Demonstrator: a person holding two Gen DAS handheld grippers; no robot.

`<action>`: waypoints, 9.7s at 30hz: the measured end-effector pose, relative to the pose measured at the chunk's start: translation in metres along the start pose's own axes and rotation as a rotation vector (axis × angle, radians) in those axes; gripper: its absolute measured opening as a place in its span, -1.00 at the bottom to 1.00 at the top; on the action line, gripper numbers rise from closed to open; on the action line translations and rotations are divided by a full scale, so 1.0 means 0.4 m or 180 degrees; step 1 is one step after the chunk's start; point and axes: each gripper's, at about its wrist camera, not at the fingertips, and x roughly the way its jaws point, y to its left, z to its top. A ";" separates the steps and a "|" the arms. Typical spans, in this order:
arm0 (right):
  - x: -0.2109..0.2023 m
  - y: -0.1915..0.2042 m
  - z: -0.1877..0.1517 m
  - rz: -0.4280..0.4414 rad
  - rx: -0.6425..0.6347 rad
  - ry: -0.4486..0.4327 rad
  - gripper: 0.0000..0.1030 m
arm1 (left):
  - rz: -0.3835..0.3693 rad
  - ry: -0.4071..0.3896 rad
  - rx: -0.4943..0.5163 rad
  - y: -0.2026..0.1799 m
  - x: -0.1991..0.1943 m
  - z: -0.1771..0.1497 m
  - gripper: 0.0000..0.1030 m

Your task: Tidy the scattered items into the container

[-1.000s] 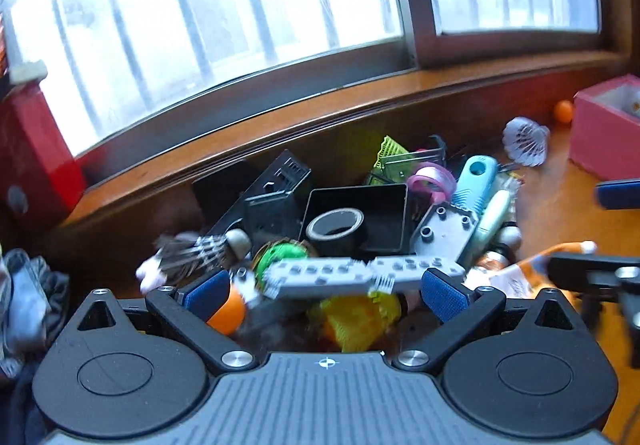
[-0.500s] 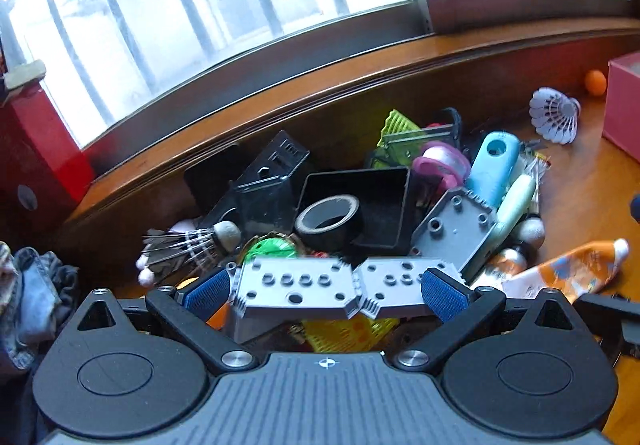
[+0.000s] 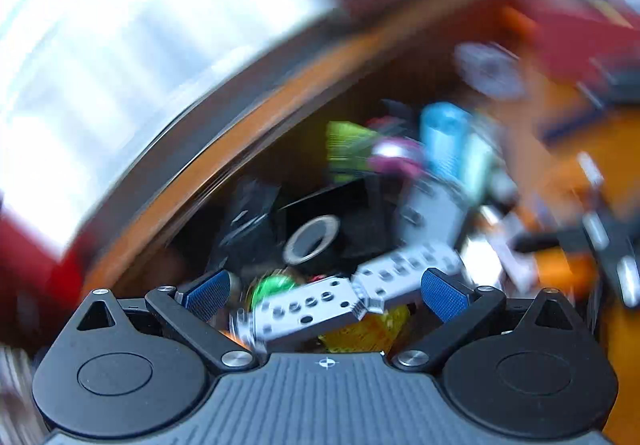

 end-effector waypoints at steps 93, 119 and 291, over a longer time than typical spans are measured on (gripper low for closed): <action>0.000 0.075 -0.035 -0.0516 0.0282 0.0478 -0.17 | -0.0739 0.0143 -0.2425 0.053 -0.089 -0.274 -0.23; -0.058 0.049 -0.035 -0.0800 0.0537 0.0231 -0.19 | -0.0944 -0.0005 -0.2274 0.032 -0.074 -0.220 -0.22; -0.414 -0.692 0.036 -0.0896 0.0269 -0.0336 -0.19 | -0.1240 -0.0853 -0.1514 -0.315 -0.063 0.692 -0.24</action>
